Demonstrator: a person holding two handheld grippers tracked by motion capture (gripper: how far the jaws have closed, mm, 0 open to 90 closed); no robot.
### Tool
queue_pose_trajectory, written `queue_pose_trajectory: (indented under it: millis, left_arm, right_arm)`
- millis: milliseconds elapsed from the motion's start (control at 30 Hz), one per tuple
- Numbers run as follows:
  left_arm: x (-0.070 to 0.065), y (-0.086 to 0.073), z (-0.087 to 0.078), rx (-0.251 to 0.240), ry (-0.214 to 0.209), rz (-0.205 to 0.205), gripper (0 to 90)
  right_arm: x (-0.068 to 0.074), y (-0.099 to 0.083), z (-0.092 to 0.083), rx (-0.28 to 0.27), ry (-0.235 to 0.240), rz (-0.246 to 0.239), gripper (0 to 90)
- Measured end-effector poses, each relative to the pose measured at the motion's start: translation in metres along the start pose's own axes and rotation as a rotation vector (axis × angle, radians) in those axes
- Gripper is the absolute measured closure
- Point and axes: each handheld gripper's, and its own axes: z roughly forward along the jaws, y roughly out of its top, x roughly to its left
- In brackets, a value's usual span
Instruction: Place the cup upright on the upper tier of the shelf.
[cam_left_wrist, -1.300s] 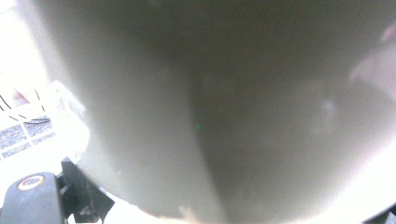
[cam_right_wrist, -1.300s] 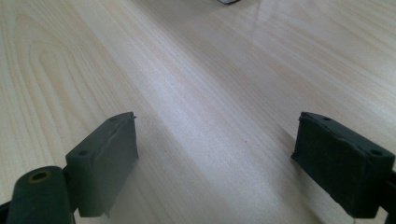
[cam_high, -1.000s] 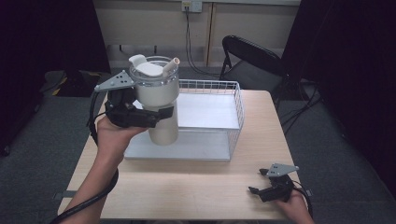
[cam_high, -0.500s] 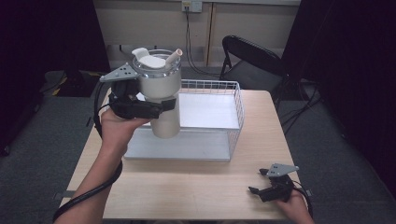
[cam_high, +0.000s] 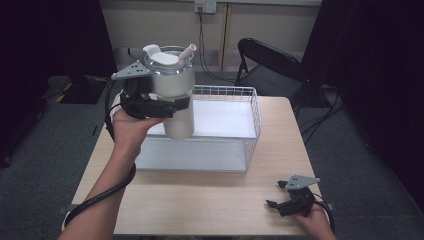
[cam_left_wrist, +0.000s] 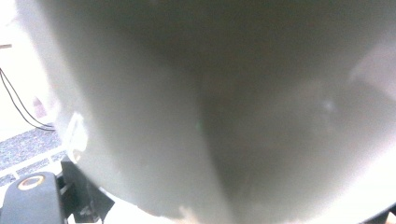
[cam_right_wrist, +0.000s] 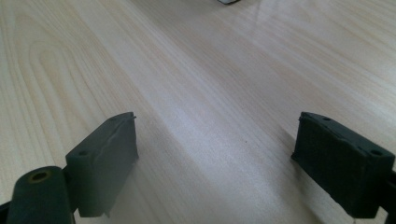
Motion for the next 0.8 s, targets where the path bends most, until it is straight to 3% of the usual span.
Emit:
queue_pose_trajectory:
  millis: [800]
  left_arm:
    - [0.019, -0.003, 0.025, -0.014, 0.045, -0.015, 10.1]
  right_arm:
    - [0.000, 0.000, 0.000, 0.000, -0.001, 0.001, 12.7]
